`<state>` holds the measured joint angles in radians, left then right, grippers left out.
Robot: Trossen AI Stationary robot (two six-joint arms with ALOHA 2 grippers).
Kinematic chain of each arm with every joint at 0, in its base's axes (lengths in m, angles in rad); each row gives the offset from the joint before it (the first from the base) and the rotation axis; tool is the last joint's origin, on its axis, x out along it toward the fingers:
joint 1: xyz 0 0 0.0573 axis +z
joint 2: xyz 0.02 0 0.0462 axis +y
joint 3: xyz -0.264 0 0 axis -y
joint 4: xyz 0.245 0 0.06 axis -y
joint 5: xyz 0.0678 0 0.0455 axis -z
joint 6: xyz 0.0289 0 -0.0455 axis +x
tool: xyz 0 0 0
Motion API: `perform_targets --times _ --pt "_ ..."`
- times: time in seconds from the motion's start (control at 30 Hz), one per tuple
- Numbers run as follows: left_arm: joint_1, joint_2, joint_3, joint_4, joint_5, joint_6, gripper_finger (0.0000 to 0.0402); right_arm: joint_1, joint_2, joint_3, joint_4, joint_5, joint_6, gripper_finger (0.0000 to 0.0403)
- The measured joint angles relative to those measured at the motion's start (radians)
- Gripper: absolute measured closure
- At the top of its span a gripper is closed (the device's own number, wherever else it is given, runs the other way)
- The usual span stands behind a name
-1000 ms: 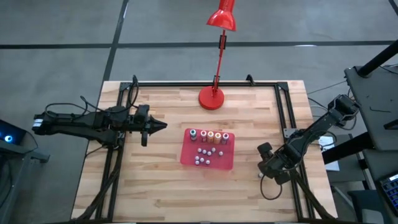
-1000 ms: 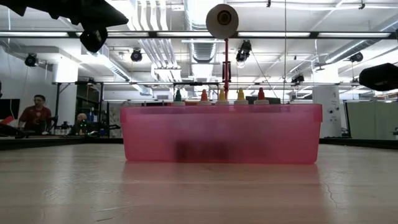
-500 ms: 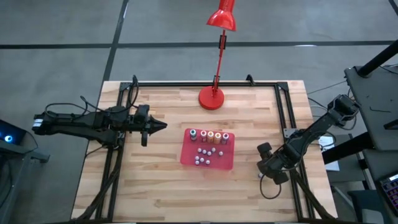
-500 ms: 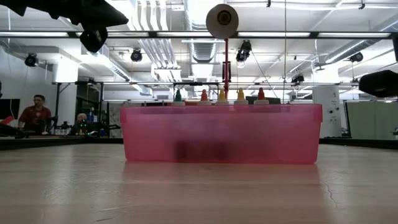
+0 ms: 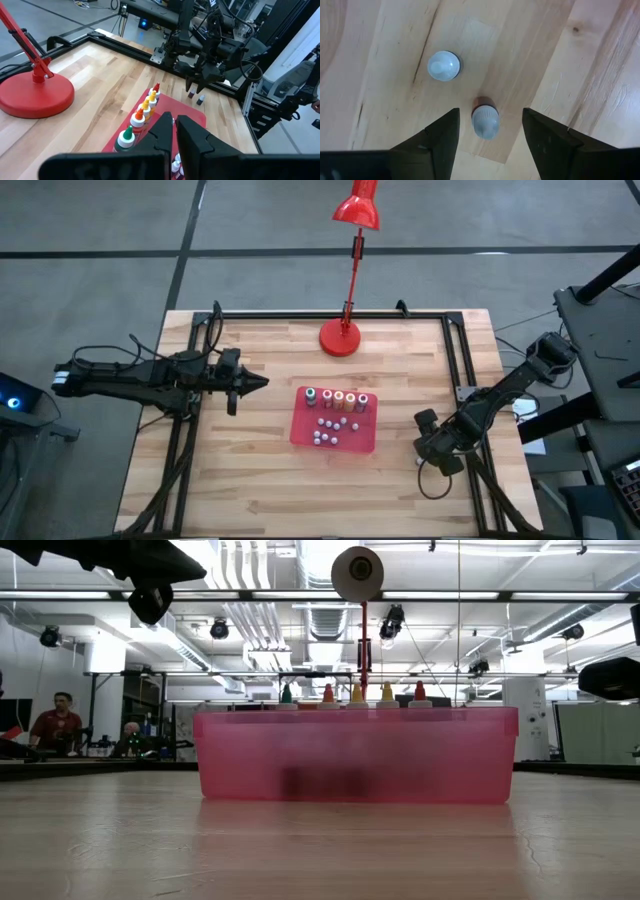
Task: Pick & Place food coloring
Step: Put the small red food coloring bottle into the red bin
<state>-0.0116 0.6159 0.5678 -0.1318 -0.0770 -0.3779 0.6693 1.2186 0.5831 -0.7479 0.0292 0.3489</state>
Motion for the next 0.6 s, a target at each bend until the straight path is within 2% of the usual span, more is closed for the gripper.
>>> perform_targets --times 0.37,0.6 --pt "0.000 0.000 0.000 0.000 0.000 0.000 0.0402 0.000 0.000 0.000 0.000 -0.003 0.000 0.0269" --pt "0.000 0.000 0.000 0.000 -0.002 0.000 0.0402 0.000 0.000 0.000 -0.001 -0.007 -0.005 0.0301"
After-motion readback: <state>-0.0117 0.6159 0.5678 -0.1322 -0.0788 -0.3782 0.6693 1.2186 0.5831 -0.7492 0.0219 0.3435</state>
